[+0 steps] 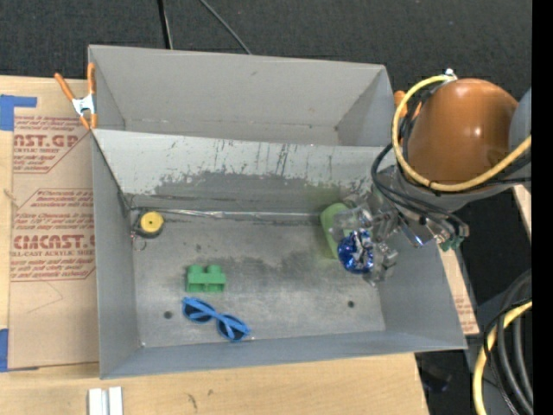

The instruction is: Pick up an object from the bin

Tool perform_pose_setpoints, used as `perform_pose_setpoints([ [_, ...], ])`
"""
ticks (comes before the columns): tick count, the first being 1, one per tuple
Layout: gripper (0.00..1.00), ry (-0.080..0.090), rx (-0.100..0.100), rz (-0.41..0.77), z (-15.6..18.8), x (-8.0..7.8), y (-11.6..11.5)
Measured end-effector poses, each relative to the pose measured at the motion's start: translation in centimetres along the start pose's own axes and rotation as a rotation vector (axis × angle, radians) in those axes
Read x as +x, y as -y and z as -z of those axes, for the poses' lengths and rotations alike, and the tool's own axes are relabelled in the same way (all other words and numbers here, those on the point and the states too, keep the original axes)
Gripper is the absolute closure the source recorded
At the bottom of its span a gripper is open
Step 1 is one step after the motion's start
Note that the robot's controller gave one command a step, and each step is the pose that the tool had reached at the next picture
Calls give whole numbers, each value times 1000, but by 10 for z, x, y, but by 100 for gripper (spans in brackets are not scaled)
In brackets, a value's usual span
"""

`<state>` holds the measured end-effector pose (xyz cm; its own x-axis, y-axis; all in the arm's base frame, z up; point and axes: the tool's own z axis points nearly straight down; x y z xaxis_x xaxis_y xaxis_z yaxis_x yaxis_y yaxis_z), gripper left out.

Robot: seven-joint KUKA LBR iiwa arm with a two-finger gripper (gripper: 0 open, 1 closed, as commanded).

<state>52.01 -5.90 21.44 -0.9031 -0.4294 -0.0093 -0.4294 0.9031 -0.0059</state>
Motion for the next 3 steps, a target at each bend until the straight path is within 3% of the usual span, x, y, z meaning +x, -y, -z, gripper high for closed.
perform_pose_setpoints([
  [1, 0, -7, -6, 2, -5, 1, -2],
  [2, 0, -11, -13, 395, -87, 11, -45],
  [3, 0, -7, -10, 365, -148, -19, -15],
])
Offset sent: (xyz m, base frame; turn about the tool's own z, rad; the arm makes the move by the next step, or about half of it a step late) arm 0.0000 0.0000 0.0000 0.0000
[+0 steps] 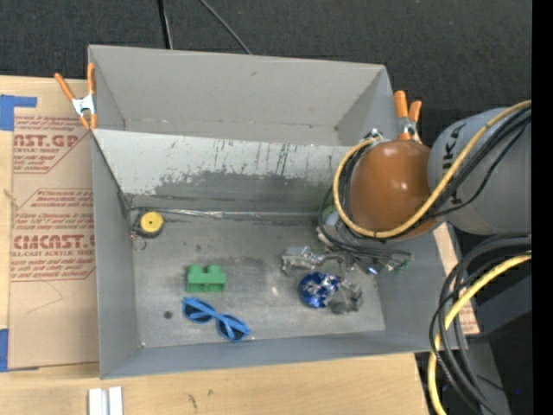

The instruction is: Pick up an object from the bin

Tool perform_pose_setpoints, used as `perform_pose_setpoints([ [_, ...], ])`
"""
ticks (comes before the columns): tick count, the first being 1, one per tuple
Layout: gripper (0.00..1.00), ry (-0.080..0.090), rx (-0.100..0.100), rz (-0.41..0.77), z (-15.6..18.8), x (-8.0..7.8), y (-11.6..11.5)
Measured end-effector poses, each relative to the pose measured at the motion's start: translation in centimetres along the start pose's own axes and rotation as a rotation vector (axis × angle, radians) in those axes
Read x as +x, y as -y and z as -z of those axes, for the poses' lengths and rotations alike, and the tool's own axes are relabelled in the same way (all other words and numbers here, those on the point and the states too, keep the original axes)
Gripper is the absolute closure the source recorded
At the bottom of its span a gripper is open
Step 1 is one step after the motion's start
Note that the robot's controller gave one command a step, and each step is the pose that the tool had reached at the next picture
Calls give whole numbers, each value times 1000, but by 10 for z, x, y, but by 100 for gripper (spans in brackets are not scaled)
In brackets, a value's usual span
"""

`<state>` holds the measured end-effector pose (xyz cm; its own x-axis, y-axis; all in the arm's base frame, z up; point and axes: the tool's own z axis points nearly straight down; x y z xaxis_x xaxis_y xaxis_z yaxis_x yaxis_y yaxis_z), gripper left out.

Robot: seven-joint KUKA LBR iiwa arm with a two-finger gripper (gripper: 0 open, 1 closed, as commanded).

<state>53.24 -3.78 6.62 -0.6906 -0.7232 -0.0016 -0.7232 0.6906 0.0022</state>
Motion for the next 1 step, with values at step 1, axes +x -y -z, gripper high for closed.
perform_pose_setpoints([
  [1, 100, 0, 1, 1, 3, 0, 0],
])
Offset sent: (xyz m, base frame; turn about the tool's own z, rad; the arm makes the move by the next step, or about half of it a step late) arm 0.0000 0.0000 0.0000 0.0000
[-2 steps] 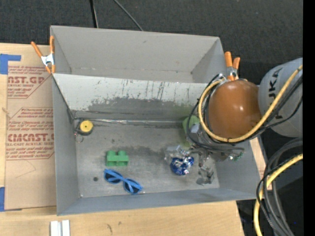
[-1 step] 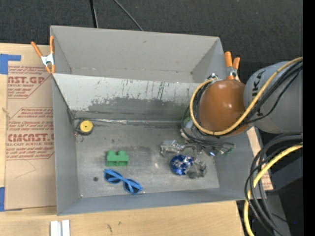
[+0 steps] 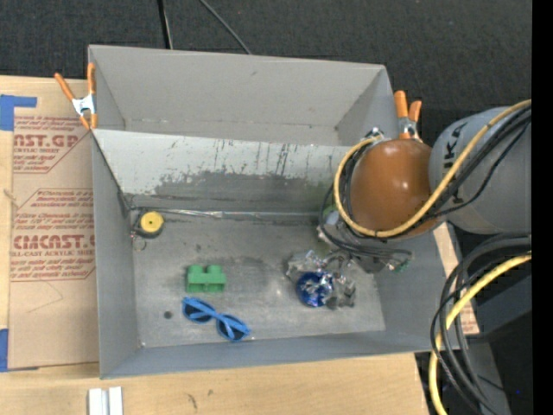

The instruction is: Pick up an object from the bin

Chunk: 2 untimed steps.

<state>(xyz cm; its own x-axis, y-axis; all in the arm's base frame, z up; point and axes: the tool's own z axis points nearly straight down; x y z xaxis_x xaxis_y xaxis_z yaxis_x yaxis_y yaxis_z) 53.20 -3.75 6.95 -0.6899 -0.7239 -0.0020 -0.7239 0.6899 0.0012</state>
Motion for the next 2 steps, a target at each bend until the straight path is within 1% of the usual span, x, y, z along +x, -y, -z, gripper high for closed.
perform_pose_setpoints([
  [1, 100, 6, 7, 37, 123, -25, -28],
  [2, 100, 5, 5, 450, 195, -59, -49],
])
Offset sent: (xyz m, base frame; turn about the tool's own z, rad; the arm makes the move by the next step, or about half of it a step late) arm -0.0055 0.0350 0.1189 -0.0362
